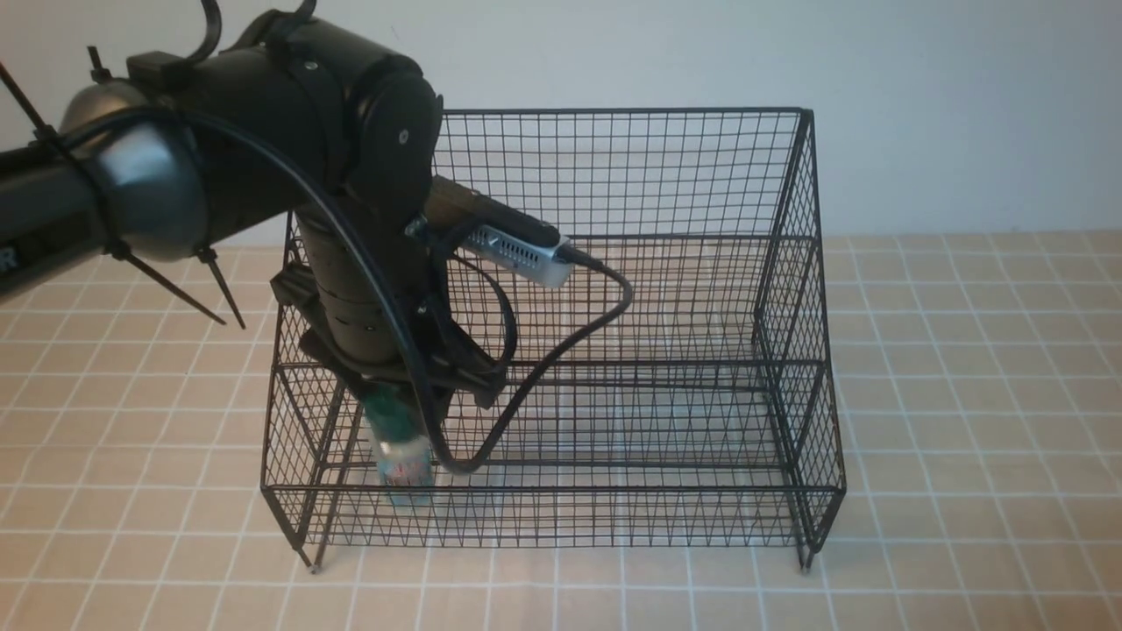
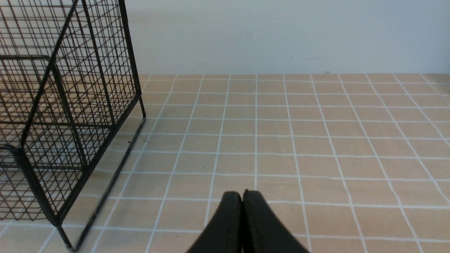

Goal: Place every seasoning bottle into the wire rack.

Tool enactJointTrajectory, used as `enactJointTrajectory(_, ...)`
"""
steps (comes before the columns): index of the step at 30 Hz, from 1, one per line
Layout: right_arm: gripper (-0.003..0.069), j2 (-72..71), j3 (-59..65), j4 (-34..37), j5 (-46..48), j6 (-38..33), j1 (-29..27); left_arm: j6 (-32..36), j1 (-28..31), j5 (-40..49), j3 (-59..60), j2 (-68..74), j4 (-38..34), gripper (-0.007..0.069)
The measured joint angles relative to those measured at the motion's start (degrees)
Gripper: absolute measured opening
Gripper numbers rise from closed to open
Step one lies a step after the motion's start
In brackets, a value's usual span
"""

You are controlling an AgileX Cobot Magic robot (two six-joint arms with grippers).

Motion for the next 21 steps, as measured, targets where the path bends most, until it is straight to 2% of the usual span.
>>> enactJointTrajectory(3,-0.0015,0.0,0.0,0.0,0.0,0.0,0.0,0.0,0.0,0.1,0.0,0.0,-0.1,0.0480)
enactJointTrajectory(6,-0.0015,0.0,0.0,0.0,0.0,0.0,0.0,-0.1,0.0,0.1,0.0,0.0,0.0,0.0509)
enactJointTrajectory(15,-0.0015,0.0,0.0,0.0,0.0,0.0,0.0,-0.2,0.0,0.6,-1.0,0.0,0.8,0.0519)
enactJointTrajectory(19,-0.0015,0.0,0.0,0.0,0.0,0.0,0.0,-1.5,0.0,0.8,-4.1,-1.1,3.1,0.0451)
enactJointTrajectory(21,-0.0015,0.0,0.0,0.0,0.0,0.0,0.0,-2.3,0.0,0.5,-6.9,-3.5,4.3,0.0312)
